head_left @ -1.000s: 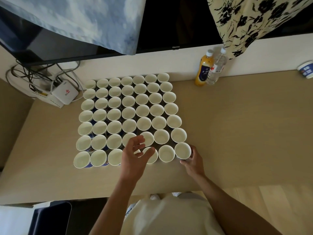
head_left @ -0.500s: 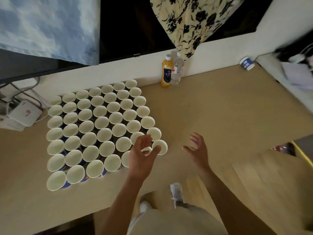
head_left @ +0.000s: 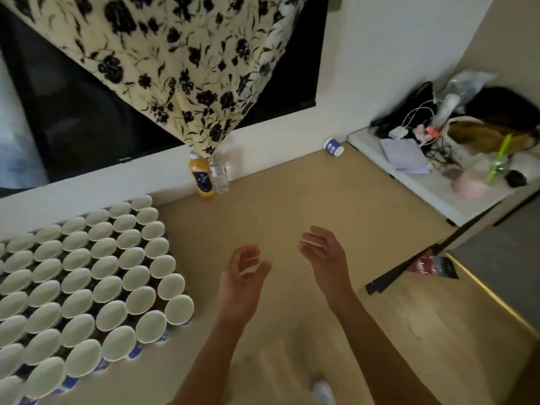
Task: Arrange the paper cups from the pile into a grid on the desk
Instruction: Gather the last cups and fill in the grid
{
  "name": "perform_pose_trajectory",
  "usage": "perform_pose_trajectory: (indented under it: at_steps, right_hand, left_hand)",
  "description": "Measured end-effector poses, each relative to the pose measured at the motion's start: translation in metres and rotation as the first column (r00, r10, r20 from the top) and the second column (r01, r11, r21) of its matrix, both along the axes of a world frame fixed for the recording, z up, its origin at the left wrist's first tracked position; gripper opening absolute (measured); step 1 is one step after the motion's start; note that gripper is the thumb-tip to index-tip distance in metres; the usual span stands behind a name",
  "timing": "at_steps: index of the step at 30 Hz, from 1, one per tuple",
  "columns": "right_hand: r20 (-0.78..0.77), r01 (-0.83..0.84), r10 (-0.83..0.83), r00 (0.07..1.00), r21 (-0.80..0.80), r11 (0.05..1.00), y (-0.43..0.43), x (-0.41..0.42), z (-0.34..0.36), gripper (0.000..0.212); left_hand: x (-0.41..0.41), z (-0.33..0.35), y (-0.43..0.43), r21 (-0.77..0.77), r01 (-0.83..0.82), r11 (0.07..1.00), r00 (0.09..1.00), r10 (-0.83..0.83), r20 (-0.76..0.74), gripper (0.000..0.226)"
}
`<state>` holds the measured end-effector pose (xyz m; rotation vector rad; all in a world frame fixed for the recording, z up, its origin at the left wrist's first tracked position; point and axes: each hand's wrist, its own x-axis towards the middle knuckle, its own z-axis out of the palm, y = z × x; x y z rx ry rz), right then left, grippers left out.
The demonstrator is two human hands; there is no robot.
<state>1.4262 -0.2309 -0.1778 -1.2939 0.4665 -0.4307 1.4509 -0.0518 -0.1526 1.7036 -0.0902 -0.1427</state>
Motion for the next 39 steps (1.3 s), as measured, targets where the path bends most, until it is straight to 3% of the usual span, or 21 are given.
perform_pose_trajectory:
  at_steps: [7, 11, 16, 28, 39]
  right_hand:
    - [-0.091, -0.052, 0.046, 0.995, -0.064, 0.997, -0.111, -0.005, 0.006, 0.030]
    - [-0.106, -0.055, 0.051, 0.993, -0.035, 0.998, -0.140, 0.002, 0.006, 0.037]
    - [-0.151, -0.072, 0.066, 0.986, -0.035, 0.997, -0.162, 0.025, -0.006, 0.027]
    - [-0.250, -0.081, 0.047, 0.967, -0.130, 0.988, -0.247, 0.126, -0.005, 0.027]
    - [-0.329, -0.268, 0.213, 0.920, -0.130, 0.955, -0.369, 0.267, -0.037, 0.029]
  left_hand:
    - [-0.017, -0.003, -0.105, -0.034, -0.034, 0.999, 0.999, 0.034, -0.011, 0.025]
    - [-0.011, 0.002, -0.132, -0.020, -0.063, 0.998, 0.998, 0.063, 0.004, 0.025]
    - [0.023, 0.001, -0.164, -0.009, -0.061, 0.998, 0.998, 0.061, -0.004, 0.025]
    - [0.137, 0.000, -0.272, 0.007, 0.022, 1.000, 0.997, -0.022, -0.068, 0.025]
    - [0.214, -0.021, -0.377, 0.080, -0.156, 0.985, 0.974, 0.167, -0.155, 0.024]
